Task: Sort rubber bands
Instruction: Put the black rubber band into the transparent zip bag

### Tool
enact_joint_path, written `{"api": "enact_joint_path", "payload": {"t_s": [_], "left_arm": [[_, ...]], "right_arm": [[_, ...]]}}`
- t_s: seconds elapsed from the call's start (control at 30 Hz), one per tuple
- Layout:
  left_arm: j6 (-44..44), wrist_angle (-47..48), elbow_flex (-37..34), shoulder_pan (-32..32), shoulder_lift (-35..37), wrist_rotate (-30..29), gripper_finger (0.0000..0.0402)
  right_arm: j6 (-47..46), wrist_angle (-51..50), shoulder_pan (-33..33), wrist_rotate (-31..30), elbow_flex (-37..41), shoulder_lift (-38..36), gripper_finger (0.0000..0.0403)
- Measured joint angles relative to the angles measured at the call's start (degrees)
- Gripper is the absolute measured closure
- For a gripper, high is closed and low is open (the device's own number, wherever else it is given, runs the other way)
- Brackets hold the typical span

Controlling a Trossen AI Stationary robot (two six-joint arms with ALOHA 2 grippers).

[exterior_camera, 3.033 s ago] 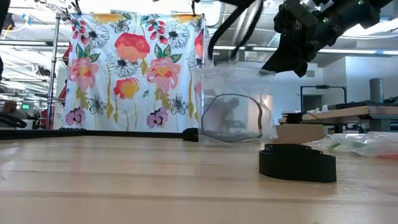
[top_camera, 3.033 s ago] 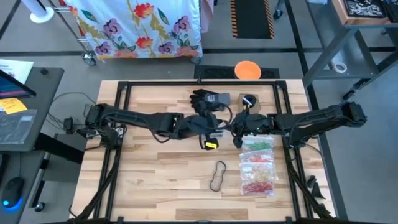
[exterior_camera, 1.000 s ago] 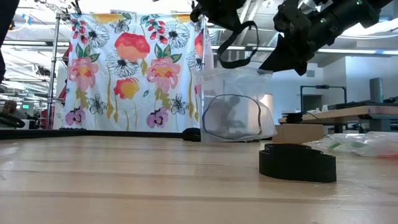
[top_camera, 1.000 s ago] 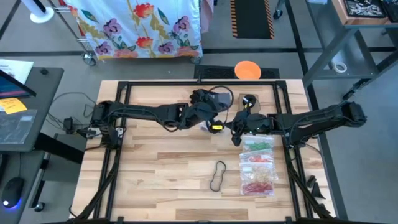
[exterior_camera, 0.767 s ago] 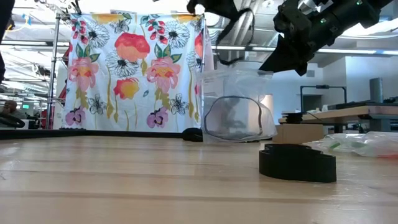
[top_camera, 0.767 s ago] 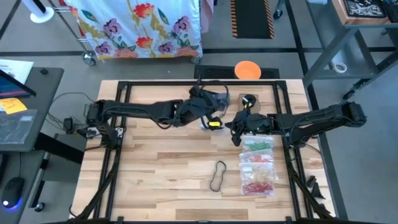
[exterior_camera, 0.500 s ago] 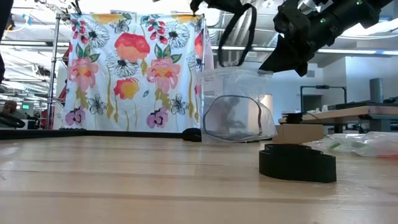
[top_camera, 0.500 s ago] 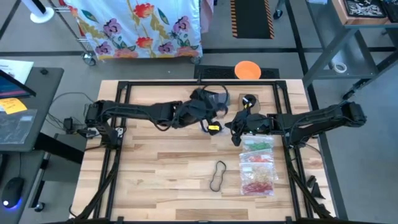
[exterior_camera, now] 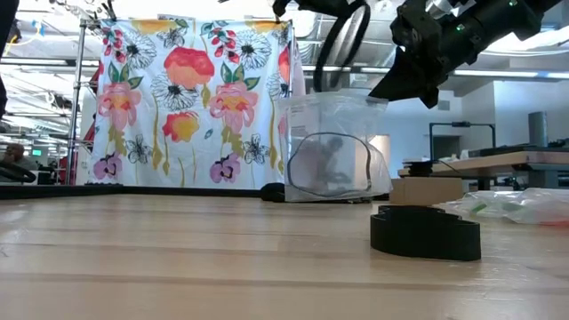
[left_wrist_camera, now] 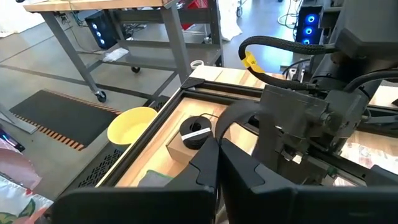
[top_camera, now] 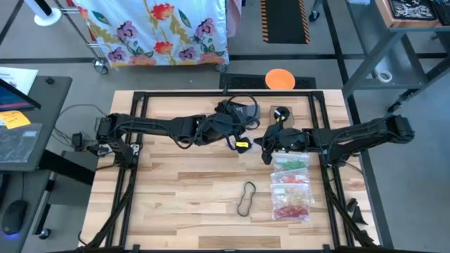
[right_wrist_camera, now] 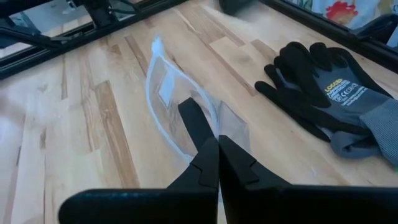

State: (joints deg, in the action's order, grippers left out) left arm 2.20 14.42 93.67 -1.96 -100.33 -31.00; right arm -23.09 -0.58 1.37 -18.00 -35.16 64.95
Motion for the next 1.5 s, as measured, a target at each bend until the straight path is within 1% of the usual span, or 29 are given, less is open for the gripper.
{"api": "enact_joint_path", "payload": {"t_s": [0.53, 0.63, 0.77, 0.93, 1.27, 1.5], "left_arm": [[0.0, 0.3, 0.0, -0.4, 0.0, 0.1, 0.04], [0.0, 0.8, 0.0, -0.4, 0.0, 0.1, 0.04], [0.0, 1.3, 0.0, -0.4, 0.0, 0.1, 0.04], [0.0, 1.6, 0.0, -0.4, 0.0, 0.1, 0.04], [-0.6, 0.3, 0.0, -0.2, 0.0, 0.0, 0.04], [-0.2, 1.6, 0.0, 0.3, -0.1, 0.0, 0.04]], "right_arm": [[0.0, 0.9, 0.0, -0.1, 0.0, 0.0, 0.0403], [-3.4, 1.1, 0.1, -0.1, 0.0, 0.0, 0.0403], [-11.9, 2.3, -0.7, -0.1, 0.0, 0.0, 0.0403], [-14.7, 2.6, -2.5, -0.1, 0.0, 0.0, 0.0403], [-15.0, 2.3, -3.0, 0.1, 0.0, 0.0, 0.0403], [-15.0, 2.4, -3.0, 0.1, 0.0, 0.0, 0.0403]]}}
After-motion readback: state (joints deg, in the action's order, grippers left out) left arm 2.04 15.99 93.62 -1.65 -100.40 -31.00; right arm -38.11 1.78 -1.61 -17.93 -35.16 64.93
